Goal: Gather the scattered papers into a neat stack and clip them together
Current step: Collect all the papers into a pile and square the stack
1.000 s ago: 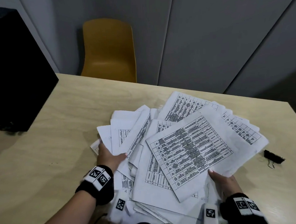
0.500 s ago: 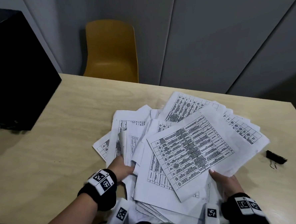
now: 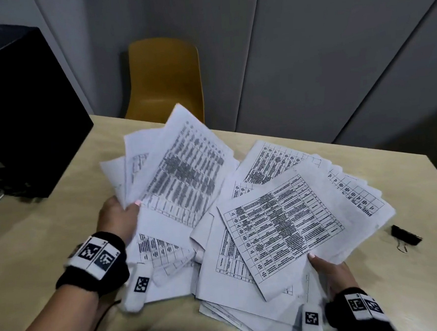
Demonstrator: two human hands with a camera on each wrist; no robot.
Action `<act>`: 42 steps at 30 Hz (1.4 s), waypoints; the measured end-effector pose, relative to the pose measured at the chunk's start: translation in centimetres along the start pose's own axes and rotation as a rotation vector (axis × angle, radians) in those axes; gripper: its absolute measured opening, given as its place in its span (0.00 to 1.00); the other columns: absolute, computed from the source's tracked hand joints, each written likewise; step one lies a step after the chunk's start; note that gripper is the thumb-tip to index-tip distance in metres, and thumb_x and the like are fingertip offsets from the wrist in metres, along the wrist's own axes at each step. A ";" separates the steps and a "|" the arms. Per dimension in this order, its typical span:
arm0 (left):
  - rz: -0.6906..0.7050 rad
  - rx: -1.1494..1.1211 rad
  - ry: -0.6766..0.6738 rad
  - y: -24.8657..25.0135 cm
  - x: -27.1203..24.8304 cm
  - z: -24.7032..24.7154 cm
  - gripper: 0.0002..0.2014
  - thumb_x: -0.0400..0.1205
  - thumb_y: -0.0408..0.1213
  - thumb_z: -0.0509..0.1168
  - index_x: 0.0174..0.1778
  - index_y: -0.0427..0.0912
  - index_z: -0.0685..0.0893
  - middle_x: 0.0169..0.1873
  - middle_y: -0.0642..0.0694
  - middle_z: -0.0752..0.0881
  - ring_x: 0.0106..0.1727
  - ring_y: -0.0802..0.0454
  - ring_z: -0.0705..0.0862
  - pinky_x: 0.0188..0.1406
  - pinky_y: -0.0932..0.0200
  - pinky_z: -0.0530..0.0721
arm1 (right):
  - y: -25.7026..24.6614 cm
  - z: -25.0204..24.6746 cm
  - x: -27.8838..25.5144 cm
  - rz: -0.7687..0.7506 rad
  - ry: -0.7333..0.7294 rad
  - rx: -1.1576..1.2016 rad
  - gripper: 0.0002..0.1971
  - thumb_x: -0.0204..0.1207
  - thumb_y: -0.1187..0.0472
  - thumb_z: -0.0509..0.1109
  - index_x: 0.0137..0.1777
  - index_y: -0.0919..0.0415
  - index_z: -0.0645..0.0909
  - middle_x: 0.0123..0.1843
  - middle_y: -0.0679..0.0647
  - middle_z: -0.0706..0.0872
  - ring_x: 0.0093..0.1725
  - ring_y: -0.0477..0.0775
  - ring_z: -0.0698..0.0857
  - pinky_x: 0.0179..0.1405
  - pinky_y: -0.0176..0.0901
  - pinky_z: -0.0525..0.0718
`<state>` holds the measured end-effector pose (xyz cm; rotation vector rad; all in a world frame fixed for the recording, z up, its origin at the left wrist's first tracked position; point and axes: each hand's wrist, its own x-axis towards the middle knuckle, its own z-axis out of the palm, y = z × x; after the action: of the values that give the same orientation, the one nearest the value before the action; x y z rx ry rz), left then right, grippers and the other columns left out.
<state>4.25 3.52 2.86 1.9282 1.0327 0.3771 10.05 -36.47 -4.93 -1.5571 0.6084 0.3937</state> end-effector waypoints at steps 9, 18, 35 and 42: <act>0.171 -0.459 0.222 9.2 -1.3 -2.5 0.09 0.78 0.37 0.67 0.53 0.40 0.80 0.50 0.45 0.84 0.53 0.48 0.84 0.54 0.60 0.79 | 0.0 0.3 -0.4 0.000 0.003 -0.013 0.12 0.74 0.66 0.69 0.58 0.63 0.80 0.51 0.64 0.89 0.51 0.69 0.87 0.64 0.71 0.76; 0.286 -0.648 0.048 12.5 -2.1 -1.1 0.02 0.71 0.37 0.71 0.35 0.48 0.85 0.40 0.60 0.87 0.47 0.53 0.88 0.58 0.51 0.84 | 0.3 0.4 -0.2 -0.068 -0.009 0.079 0.24 0.59 0.59 0.82 0.53 0.71 0.83 0.42 0.64 0.91 0.42 0.67 0.89 0.56 0.61 0.82; -0.051 0.160 -0.545 2.3 -5.6 10.9 0.14 0.80 0.31 0.63 0.62 0.37 0.78 0.50 0.39 0.85 0.44 0.43 0.84 0.35 0.59 0.82 | 0.3 0.4 0.6 0.010 -0.074 0.047 0.17 0.71 0.68 0.71 0.59 0.73 0.78 0.38 0.61 0.90 0.37 0.59 0.90 0.42 0.49 0.88; 0.096 0.279 -0.633 2.2 -6.1 11.7 0.19 0.77 0.41 0.69 0.62 0.37 0.79 0.50 0.48 0.84 0.49 0.50 0.82 0.50 0.62 0.79 | 1.0 0.7 0.5 0.027 0.054 -0.153 0.38 0.61 0.58 0.82 0.65 0.74 0.68 0.54 0.66 0.81 0.44 0.58 0.81 0.32 0.42 0.74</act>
<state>8.85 -8.45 -1.05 2.1386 0.5928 -0.3348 9.93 -35.84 -6.14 -1.7113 0.6538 0.4283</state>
